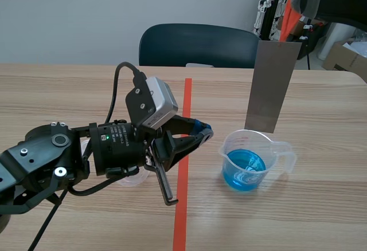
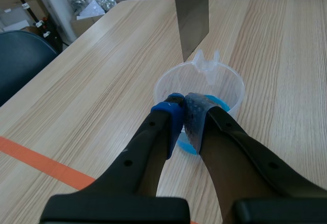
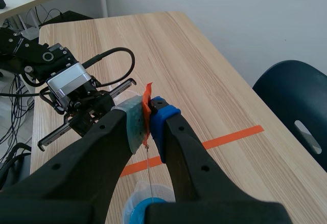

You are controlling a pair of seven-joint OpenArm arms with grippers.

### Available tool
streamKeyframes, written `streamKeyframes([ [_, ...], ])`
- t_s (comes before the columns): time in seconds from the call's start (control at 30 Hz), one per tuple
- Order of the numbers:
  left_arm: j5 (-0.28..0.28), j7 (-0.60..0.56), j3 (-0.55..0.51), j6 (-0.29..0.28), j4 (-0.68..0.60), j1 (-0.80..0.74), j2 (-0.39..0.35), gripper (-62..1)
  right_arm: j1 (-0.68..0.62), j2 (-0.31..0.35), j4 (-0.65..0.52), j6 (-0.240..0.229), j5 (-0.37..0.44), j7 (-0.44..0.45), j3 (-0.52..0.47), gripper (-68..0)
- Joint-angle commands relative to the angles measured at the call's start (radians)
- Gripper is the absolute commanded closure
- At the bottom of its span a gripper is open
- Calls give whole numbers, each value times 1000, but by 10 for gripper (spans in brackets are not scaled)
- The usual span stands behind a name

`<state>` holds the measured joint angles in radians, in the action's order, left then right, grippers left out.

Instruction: Do the redox reaction experiment. lower the plate into the blue solution

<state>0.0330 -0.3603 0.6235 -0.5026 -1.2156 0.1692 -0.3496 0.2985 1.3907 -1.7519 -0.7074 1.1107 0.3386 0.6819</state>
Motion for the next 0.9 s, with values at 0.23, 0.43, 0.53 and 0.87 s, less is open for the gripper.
streamKeyframes([
  [0.23,-14,-16,-7,-2,-18,10,5,-27,8,11,-10,0,73,16,-15,-2],
  [0.43,-14,-16,-7,-2,-18,10,5,-27,-5,11,-10,3,98,16,-15,-2],
  [0.53,-14,-16,-7,-2,-18,11,5,-27,-5,11,-10,3,98,16,-15,-2],
  [0.87,-14,-16,-7,-2,-18,10,5,-27,-5,11,-10,3,103,16,-15,-2],
])
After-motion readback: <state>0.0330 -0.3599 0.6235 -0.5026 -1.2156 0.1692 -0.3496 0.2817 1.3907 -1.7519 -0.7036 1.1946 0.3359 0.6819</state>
